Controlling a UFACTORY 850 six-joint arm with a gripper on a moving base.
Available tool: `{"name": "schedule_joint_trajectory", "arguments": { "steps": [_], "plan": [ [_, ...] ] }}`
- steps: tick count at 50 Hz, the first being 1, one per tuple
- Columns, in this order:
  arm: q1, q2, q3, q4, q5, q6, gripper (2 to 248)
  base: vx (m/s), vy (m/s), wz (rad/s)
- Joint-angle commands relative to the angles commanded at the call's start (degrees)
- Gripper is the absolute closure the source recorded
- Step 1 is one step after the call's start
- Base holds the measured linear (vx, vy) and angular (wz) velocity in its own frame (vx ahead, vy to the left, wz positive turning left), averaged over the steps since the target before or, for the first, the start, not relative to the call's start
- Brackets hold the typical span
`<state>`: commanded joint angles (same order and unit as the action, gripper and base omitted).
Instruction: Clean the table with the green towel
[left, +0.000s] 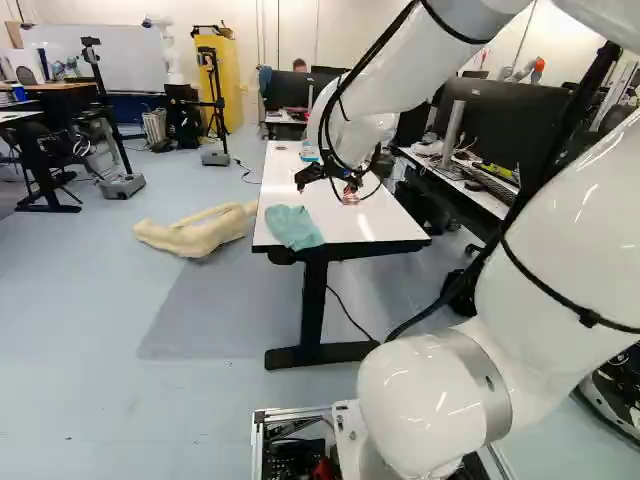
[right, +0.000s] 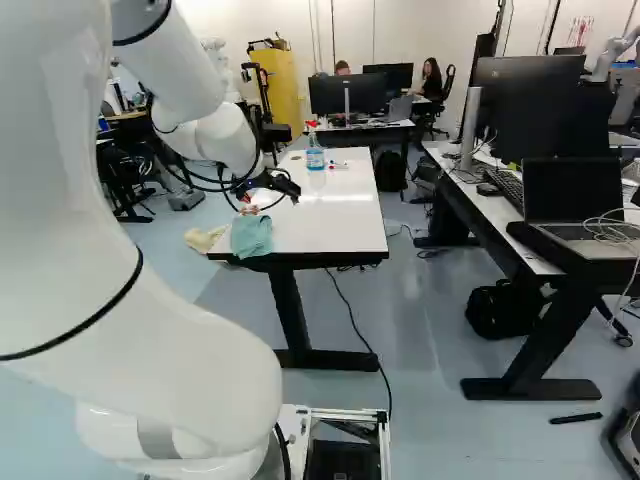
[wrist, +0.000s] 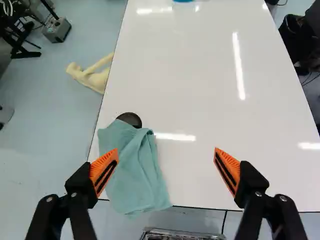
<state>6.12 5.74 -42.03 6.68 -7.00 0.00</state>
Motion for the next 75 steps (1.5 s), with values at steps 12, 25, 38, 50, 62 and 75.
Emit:
{"name": "schedule_joint_trajectory", "arguments": {
  "steps": [12,25,38,50,62,75],
  "plan": [
    [-2.53,0.37,0.36,0.0,0.0,0.0,3,0.0,0.0,0.0],
    [-4.66,0.7,0.67,0.0,0.0,0.0,3,0.0,0.0,0.0],
    [-4.67,0.76,0.9,-0.04,0.36,0.0,3,0.0,0.0,0.0],
    [-4.71,0.98,1.71,-0.19,1.63,0.0,3,0.0,0.0,0.0],
    [-4.76,1.35,3.14,-0.45,3.87,0.0,3,0.0,0.0,0.0],
    [-4.85,1.93,5.33,-0.86,7.31,0.0,3,0.0,0.0,0.0]
  ]
}}
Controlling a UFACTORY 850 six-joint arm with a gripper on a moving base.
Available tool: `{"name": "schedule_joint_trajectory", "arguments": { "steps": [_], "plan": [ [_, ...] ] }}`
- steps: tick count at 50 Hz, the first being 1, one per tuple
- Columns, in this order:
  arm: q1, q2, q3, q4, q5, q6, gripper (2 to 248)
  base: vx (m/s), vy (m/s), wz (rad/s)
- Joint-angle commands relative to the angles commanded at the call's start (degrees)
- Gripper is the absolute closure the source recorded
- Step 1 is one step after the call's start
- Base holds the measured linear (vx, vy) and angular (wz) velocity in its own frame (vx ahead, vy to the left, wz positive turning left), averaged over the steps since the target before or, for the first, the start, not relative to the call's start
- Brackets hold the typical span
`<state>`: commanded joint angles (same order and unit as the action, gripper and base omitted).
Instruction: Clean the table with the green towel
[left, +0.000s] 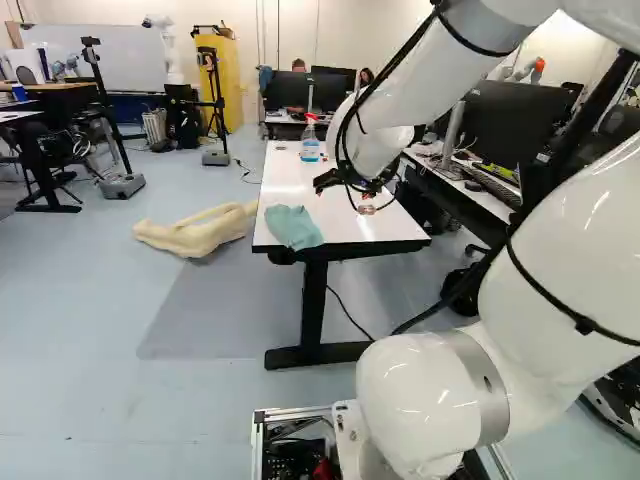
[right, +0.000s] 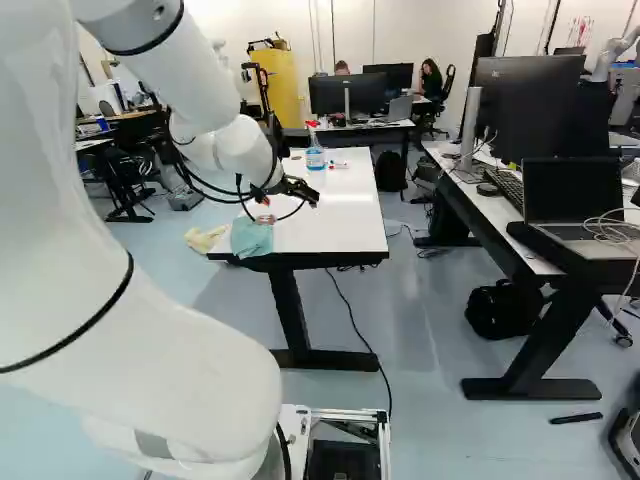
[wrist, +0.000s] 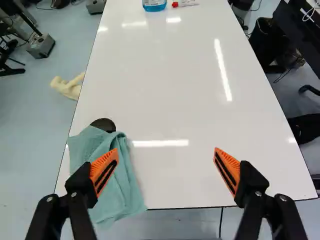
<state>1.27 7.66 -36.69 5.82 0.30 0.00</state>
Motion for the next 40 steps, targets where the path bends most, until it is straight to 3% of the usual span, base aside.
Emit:
{"name": "schedule_joint_trajectory", "arguments": {
  "steps": [40],
  "plan": [
    [-0.44,2.93,11.14,-2.05,17.46,0.0,3,0.0,0.0,0.0]
  ]
}}
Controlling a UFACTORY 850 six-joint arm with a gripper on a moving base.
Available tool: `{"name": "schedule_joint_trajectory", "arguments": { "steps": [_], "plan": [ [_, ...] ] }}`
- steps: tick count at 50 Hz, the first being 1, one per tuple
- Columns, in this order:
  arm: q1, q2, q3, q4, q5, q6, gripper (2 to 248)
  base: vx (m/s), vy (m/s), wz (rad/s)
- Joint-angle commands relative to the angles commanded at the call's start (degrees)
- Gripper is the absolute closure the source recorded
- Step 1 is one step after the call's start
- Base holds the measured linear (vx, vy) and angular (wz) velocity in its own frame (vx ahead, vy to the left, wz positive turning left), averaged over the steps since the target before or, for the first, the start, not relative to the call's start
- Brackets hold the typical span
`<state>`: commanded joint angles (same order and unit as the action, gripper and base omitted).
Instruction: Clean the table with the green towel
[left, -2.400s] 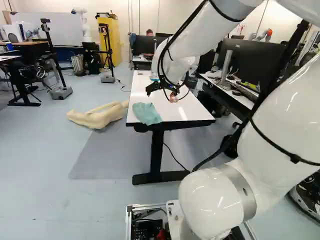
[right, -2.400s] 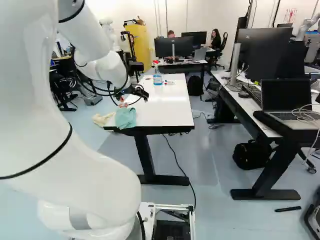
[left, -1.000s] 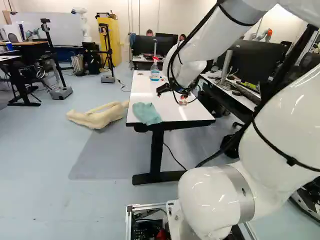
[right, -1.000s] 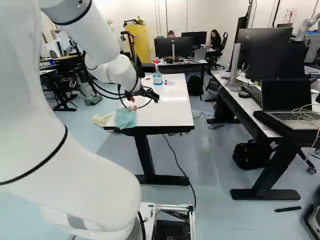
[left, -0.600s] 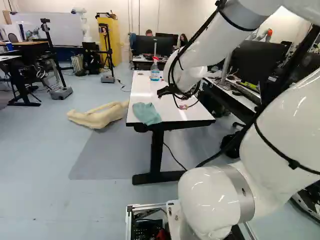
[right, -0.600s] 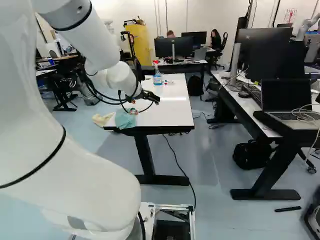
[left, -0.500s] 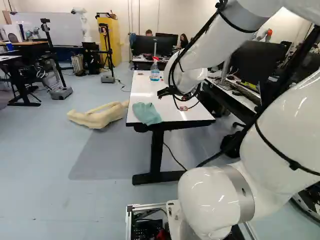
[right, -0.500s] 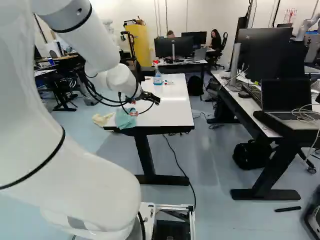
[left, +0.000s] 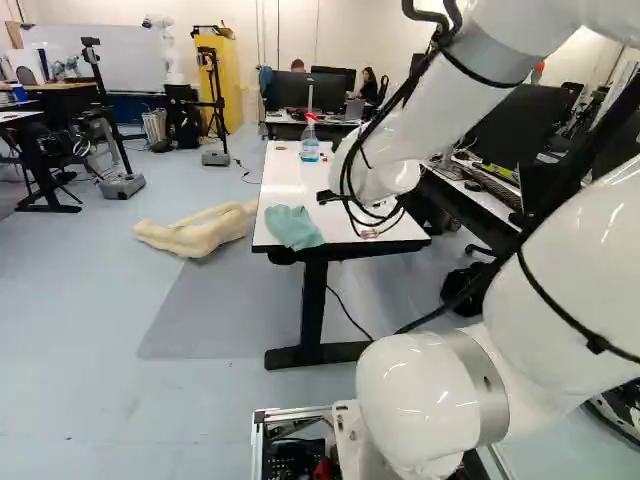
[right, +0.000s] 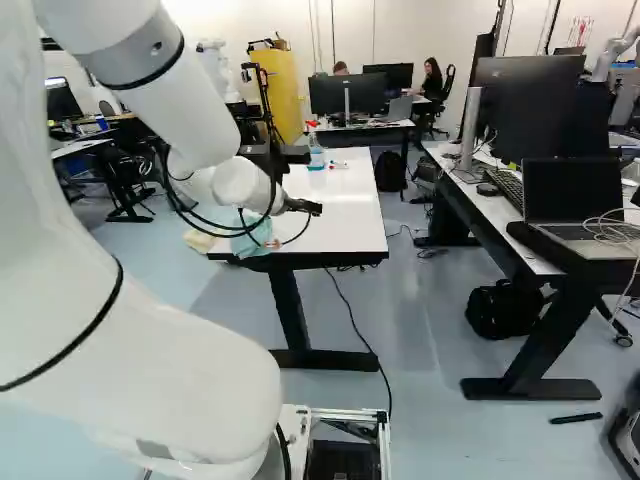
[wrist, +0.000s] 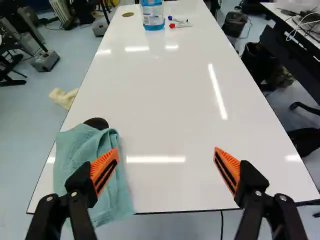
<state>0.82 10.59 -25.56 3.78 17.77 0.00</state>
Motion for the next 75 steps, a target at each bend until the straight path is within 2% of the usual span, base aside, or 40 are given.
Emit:
{"name": "schedule_joint_trajectory", "arguments": {
  "steps": [18,39,60,75],
  "plan": [
    [-0.27,1.75,6.64,-1.22,10.41,0.0,3,0.0,0.0,0.0],
    [-0.51,3.38,12.87,-2.36,20.18,0.0,3,0.0,0.0,0.0],
    [-0.69,4.53,17.23,-3.16,27.01,0.0,3,0.0,0.0,0.0],
    [-0.77,5.06,19.24,-3.53,30.17,0.0,3,0.0,0.0,0.0]
  ]
}}
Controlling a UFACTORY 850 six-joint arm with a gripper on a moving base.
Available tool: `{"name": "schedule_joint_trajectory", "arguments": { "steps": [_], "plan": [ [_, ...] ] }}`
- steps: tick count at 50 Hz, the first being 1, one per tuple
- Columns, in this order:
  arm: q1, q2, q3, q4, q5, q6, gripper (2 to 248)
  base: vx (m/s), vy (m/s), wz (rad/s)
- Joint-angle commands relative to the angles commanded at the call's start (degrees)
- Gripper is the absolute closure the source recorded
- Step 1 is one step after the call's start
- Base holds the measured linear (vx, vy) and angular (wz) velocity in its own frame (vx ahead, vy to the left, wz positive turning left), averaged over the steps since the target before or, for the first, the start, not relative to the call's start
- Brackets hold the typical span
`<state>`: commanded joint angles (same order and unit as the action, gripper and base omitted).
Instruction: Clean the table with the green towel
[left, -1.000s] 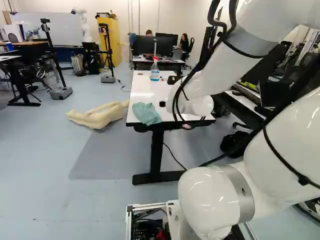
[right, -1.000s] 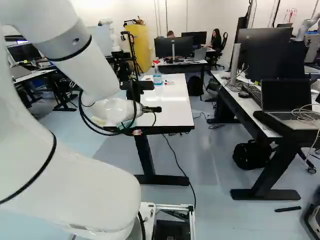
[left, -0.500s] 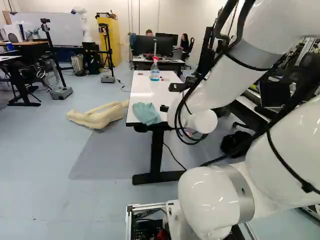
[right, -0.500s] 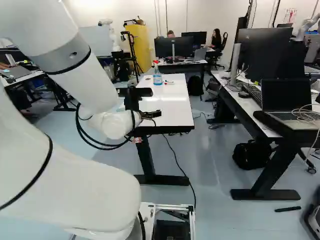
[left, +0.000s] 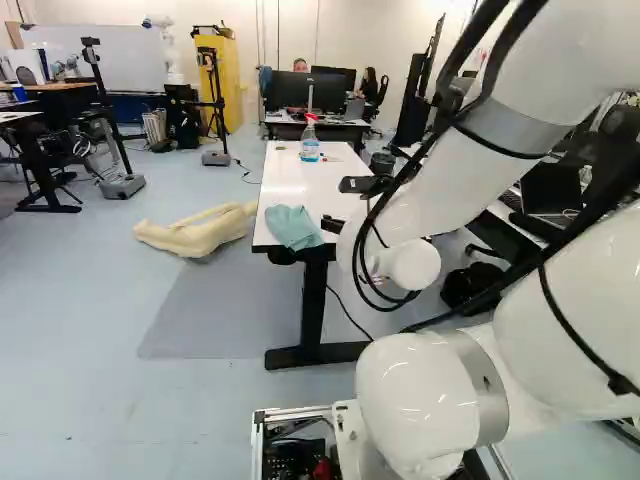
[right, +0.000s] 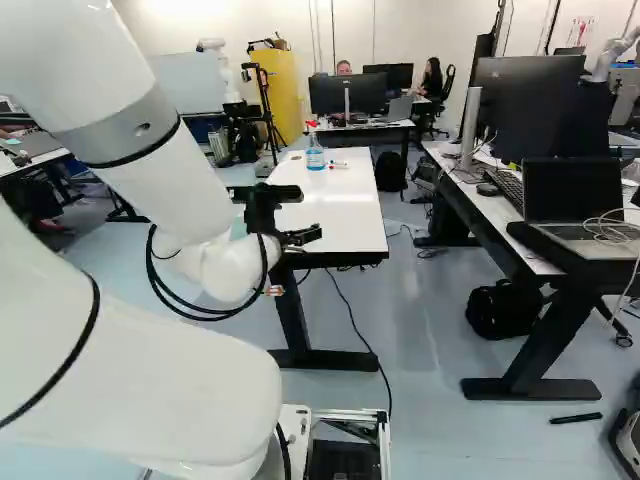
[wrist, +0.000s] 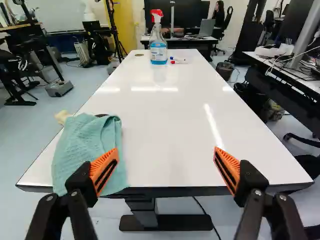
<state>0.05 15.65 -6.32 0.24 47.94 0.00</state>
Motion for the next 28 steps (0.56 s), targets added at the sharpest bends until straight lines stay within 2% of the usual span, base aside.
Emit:
{"name": "schedule_joint_trajectory", "arguments": {
  "steps": [28],
  "plan": [
    [-0.05,0.35,1.32,-0.24,2.06,0.0,3,0.0,0.0,0.0]
  ]
}}
